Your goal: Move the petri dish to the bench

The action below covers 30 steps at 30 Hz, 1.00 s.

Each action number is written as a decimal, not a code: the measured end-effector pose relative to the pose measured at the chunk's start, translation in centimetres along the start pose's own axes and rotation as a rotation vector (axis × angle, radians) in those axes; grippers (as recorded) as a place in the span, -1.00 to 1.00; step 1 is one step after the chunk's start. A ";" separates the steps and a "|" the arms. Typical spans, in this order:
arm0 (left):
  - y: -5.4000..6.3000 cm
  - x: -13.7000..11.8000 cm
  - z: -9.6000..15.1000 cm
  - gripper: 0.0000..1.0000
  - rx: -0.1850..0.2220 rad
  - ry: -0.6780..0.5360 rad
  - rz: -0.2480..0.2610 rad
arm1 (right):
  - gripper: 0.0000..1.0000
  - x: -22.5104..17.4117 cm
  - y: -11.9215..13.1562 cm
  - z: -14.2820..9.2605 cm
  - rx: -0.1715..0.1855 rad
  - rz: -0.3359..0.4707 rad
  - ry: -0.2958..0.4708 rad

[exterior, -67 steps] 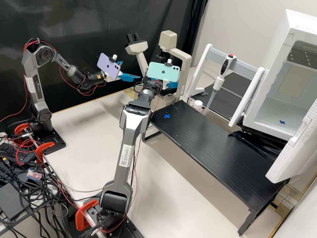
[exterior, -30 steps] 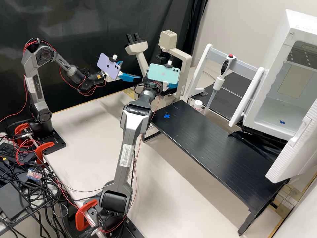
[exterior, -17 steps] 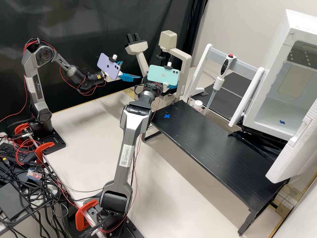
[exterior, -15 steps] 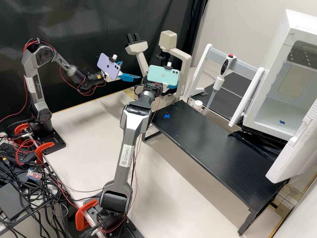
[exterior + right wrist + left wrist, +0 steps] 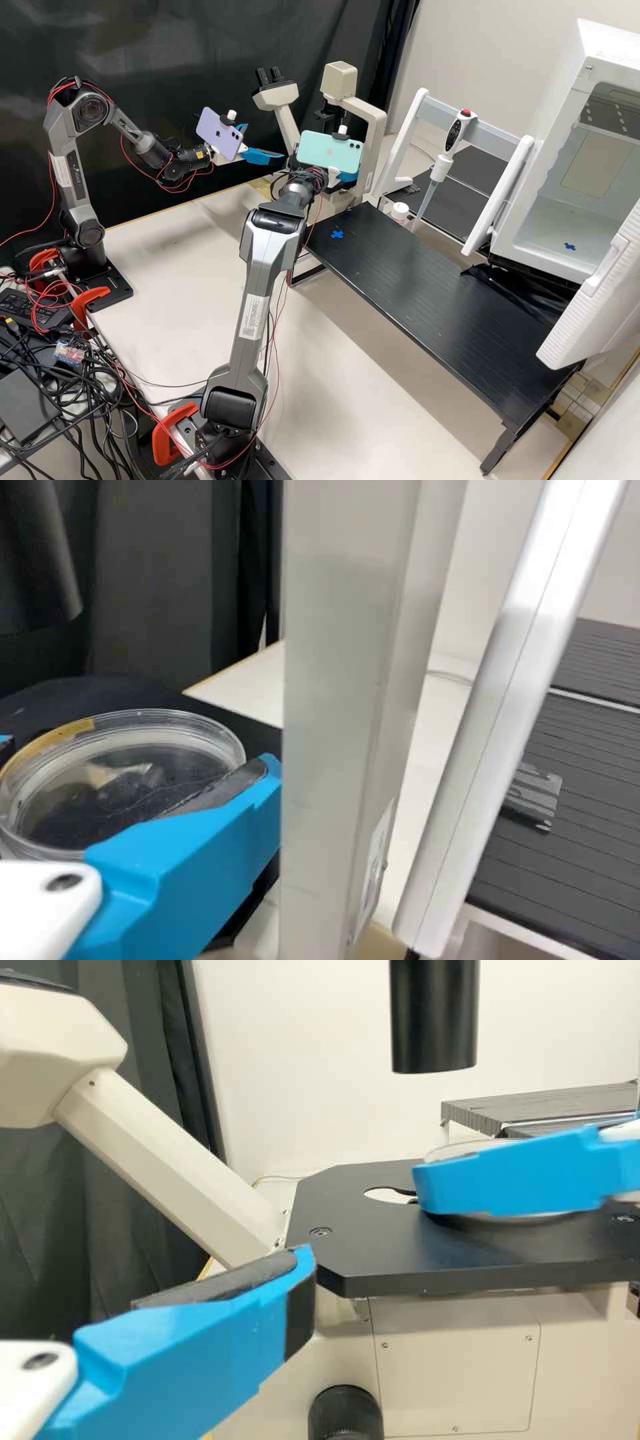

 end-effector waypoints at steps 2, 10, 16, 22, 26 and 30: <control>0.0 0.0 0.0 1.00 0.000 0.000 0.000 | -1.00 -0.7 0.3 -0.1 -0.007 0.011 0.013; 0.0 0.0 0.0 1.00 0.000 0.000 0.000 | -1.00 -4.1 0.1 -1.3 -0.053 0.017 0.085; 0.0 0.0 0.0 1.00 0.000 0.000 0.000 | -1.00 -6.3 0.0 -1.6 -0.088 0.036 0.119; 0.0 0.0 0.0 1.00 0.000 0.000 0.000 | -1.00 -8.9 -0.1 -0.4 -0.106 0.050 0.131; 0.0 0.0 0.0 1.00 0.000 0.000 0.000 | -1.00 -10.7 0.2 0.5 -0.121 0.065 0.144; 0.0 0.0 0.0 1.00 0.000 0.000 0.000 | -1.00 -12.2 0.1 2.0 -0.134 0.096 0.154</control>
